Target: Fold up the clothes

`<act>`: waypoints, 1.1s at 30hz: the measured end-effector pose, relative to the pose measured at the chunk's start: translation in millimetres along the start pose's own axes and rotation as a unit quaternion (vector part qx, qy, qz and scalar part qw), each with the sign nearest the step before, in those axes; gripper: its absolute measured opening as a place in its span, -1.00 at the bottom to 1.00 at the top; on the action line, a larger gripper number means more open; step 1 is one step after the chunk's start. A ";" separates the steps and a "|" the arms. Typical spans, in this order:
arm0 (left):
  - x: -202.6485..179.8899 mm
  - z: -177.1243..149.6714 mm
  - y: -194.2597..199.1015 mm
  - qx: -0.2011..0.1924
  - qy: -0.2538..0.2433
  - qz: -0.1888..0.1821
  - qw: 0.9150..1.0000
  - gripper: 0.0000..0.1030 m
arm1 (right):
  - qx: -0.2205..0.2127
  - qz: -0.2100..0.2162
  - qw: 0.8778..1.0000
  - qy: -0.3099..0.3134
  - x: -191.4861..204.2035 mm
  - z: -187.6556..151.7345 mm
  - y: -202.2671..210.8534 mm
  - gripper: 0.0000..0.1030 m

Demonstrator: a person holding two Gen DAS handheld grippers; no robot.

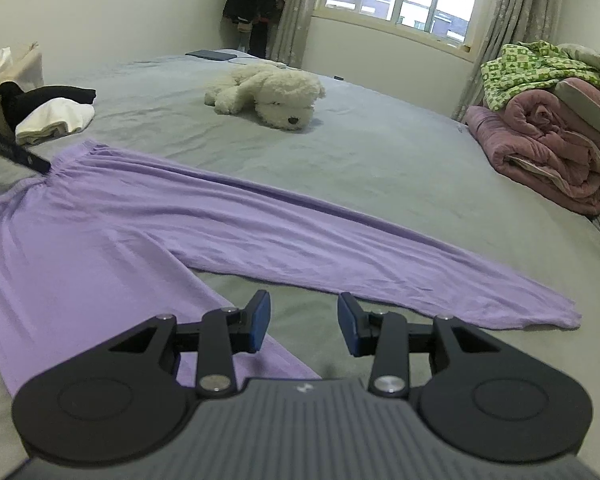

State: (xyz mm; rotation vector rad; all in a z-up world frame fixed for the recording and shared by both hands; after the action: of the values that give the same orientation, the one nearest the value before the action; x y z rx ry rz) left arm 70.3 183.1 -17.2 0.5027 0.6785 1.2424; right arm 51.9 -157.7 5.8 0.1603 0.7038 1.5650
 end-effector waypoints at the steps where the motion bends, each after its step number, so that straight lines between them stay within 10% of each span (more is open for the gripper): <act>1: -1.4 -2.3 -3.4 0.008 -0.010 0.007 1.000 -0.08 | 0.000 0.001 1.000 0.001 0.6 -0.1 0.2 -0.20; 14: -4.7 -2.2 -4.8 0.017 -0.043 0.060 0.997 -0.90 | 0.006 -0.002 1.000 -0.005 1.0 0.9 -4.2 -0.20; 33: 2.4 -2.3 -7.6 0.015 -0.021 0.058 0.998 -0.80 | 0.013 0.006 1.000 -0.007 2.6 -1.5 -6.3 -0.20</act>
State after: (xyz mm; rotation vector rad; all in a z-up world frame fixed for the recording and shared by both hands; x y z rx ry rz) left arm 74.3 183.4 -24.5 0.5990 0.6400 1.3283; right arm 56.1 -155.9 0.5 0.1956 0.7142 1.5645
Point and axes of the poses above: each gripper's, at about its wrist camera, not at the fingertips, and y roughly against the way its jaws point, x to its left, z to its top, the point moved 8 cm from there along -y, roughly the way its jaws point, and after that the axes turned 13 degrees about -z, right-handed, at the moved point
